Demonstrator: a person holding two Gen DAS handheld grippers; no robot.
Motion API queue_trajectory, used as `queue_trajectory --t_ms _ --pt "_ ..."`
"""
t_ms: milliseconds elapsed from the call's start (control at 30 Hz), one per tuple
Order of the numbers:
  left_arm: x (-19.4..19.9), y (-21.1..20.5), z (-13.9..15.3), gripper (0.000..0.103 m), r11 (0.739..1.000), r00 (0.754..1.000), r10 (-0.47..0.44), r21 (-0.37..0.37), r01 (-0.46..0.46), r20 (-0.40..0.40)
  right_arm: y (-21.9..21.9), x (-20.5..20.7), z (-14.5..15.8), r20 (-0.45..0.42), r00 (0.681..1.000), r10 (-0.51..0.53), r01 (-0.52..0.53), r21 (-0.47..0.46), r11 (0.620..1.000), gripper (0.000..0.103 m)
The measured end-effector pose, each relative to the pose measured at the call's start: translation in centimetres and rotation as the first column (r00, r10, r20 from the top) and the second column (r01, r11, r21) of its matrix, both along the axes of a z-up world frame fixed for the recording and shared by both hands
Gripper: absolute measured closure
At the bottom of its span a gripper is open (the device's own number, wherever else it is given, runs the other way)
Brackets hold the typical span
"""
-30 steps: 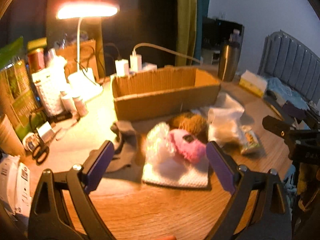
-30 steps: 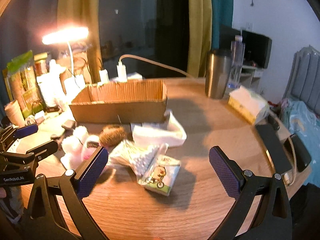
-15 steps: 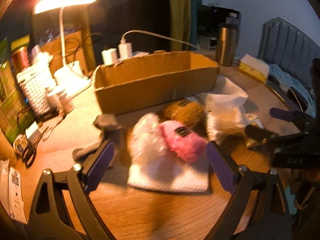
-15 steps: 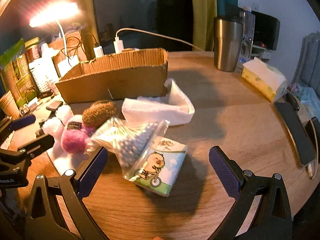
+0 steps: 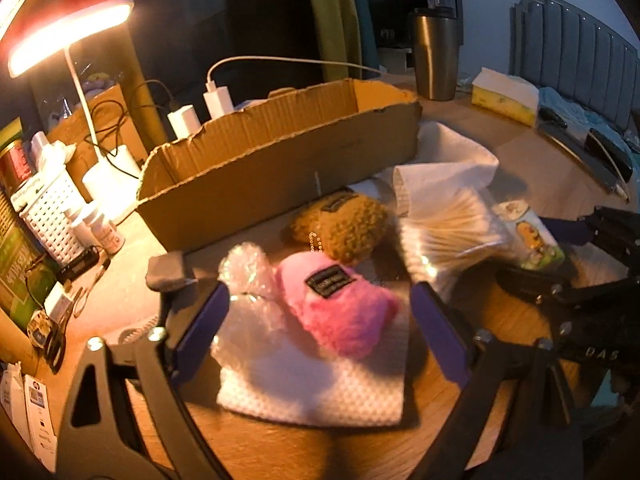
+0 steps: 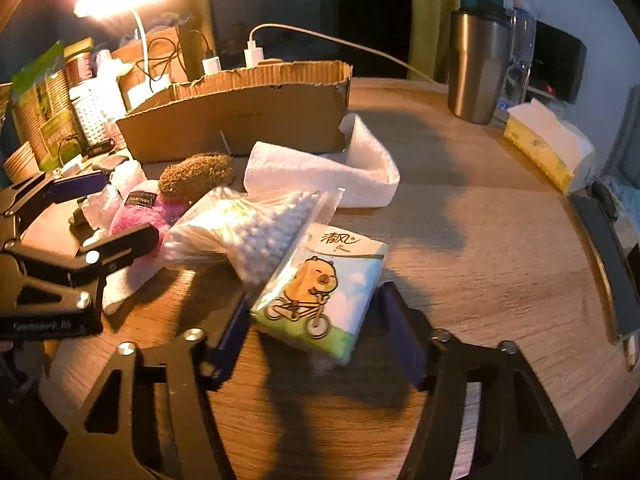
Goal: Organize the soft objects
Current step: 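Move the left tool to the pink plush while the right tool approaches the tissue pack, then grasp the pink heart plush with the left tool while the right tool grasps the green tissue pack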
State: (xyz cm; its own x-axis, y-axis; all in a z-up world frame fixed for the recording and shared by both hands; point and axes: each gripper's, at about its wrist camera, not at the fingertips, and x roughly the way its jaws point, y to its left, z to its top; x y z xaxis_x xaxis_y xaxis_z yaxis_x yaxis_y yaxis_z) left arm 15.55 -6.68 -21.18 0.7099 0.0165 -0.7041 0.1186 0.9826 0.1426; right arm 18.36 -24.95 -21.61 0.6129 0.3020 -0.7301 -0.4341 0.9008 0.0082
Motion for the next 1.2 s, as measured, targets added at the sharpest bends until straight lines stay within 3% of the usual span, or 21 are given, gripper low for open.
queue_trajectory --t_ms 167,300,433,867,1200 --pt "0.0 -0.8 -0.4 0.028 0.998 1.000 -0.021 0.064 0.021 0.001 -0.6 0.0 0.2 -0.003 1.000 0.016 -0.016 0.017 1.000 0.043" --pt "-0.2 -1.3 -0.6 0.047 0.995 0.999 -0.043 0.094 0.043 0.005 -1.1 0.1 0.4 -0.013 1.000 0.021 -0.021 0.026 0.999 0.044" --pt "-0.4 -1.1 -0.5 0.067 0.996 0.997 -0.073 0.048 0.073 0.000 -1.8 -0.2 1.4 0.004 1.000 0.000 0.000 0.007 1.000 0.045" --pt "-0.7 1.4 0.1 0.082 0.988 0.997 -0.076 -0.134 0.078 0.019 -1.4 -0.2 5.6 0.090 0.995 -0.044 0.050 -0.073 0.996 0.049" --pt "-1.9 3.0 2.2 0.094 0.970 0.994 -0.072 -0.225 0.087 0.077 -0.3 -0.6 7.3 0.134 0.990 -0.049 0.059 -0.076 0.995 0.049"
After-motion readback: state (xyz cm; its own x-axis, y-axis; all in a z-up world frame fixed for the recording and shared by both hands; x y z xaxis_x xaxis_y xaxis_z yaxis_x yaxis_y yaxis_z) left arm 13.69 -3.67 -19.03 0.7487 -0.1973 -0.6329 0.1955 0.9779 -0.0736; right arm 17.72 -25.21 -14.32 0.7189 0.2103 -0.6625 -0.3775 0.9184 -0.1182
